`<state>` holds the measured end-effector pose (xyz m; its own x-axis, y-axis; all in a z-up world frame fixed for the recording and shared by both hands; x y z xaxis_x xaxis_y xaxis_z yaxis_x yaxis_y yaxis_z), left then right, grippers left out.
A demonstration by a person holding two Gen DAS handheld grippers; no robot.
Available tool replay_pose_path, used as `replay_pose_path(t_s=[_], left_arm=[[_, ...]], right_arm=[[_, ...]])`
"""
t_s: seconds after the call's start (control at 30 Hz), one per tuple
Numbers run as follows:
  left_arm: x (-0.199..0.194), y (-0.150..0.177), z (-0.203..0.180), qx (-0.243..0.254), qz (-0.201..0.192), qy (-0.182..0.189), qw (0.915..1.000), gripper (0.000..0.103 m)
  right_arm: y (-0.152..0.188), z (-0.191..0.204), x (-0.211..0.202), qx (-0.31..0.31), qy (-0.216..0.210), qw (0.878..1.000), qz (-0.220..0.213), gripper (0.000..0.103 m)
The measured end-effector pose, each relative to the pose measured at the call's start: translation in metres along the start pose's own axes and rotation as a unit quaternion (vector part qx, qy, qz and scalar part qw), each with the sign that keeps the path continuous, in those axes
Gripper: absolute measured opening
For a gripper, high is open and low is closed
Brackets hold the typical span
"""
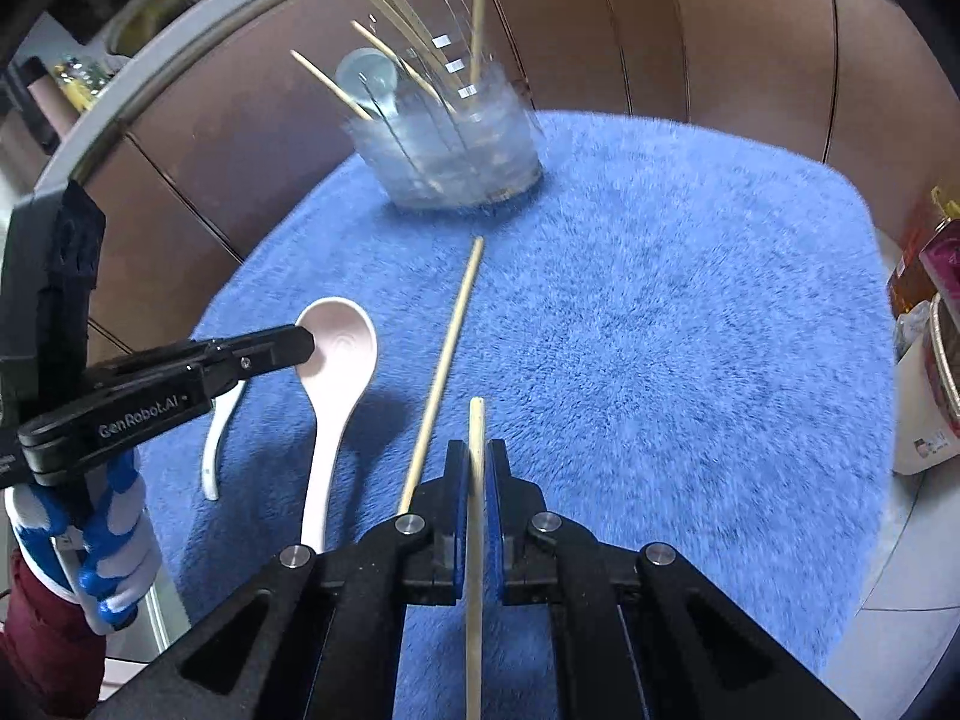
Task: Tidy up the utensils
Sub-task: 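Lift the spoon and chopstick and carry them above the clear holder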
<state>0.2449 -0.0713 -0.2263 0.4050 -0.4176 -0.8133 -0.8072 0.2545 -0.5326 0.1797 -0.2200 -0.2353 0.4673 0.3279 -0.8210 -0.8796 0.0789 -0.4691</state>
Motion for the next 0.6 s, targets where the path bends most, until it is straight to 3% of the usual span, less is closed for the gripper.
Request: replay_pose_path(t_s=[0.27, 0.6], left_arm=[[-0.053, 0.009, -0.007, 0.006, -0.074, -0.018, 0.9971, 0.004], [-0.117, -0.033, 0.004, 0.000, -0.177, -0.043, 0.9834, 0.003]], right_arm=[[-0.001, 0.022, -0.055, -0.021, -0.004, 0.997, -0.077, 0.006], [-0.038, 0.060, -0.098, -0.079, -0.010, 0.982, -0.171, 0.006]])
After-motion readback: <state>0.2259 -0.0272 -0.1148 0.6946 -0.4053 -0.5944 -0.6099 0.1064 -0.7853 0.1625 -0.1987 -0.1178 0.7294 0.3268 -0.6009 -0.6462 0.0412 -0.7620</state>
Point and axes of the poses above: each gripper's, at about its wrist camera, not at the fingertips, and x roughly the way its jaws point, z to its left, y to its underside, the point moved 4 cm from there along x, roughly the way its jaws point
